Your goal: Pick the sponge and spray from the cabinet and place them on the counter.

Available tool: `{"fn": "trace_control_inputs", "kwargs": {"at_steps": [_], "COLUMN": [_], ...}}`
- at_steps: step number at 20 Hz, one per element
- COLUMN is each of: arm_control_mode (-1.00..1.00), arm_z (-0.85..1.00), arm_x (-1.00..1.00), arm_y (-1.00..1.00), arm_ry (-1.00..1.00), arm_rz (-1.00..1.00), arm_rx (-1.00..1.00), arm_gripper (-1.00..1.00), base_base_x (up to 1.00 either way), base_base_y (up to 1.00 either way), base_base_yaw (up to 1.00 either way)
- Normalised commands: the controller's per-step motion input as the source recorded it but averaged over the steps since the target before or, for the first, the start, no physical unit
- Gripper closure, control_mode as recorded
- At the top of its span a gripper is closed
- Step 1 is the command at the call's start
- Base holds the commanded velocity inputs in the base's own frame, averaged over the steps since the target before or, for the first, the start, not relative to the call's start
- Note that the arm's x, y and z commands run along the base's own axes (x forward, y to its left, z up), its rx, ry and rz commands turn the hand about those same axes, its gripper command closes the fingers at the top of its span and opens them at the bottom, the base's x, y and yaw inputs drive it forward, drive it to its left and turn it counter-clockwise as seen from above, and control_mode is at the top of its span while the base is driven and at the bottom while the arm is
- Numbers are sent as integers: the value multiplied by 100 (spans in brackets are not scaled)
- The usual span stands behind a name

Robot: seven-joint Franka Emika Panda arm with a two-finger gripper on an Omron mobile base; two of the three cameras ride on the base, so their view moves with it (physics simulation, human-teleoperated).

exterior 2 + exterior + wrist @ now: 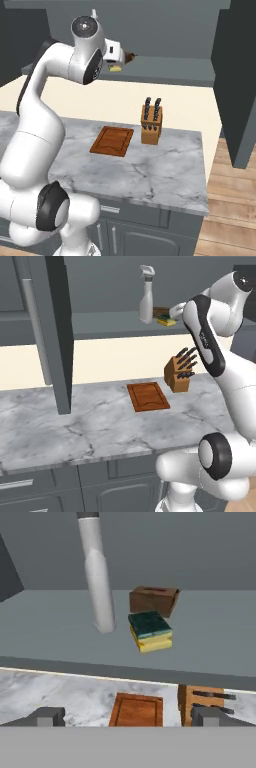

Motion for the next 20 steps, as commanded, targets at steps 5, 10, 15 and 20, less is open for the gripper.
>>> {"fn": "trace_control_inputs", "kwargs": {"at_steps": [5, 10, 15, 20], "arm_control_mode": [-100, -100, -100, -100], "arm_z": [-5, -15, -3, -1], "arm_x": [35, 35, 42, 42], "arm_y": [0, 0, 0, 0], "arm_ry": [4, 9, 2, 0], "arm_rz": [12, 11, 5, 1], "arm_rx": [-4, -7, -4, -5], "arm_gripper": [-100, -100, -100, -100], "base_base_x": [0, 0, 0, 0], "base_base_y": [0, 0, 0, 0], "base_base_yaw": [0, 0, 0, 0]}}
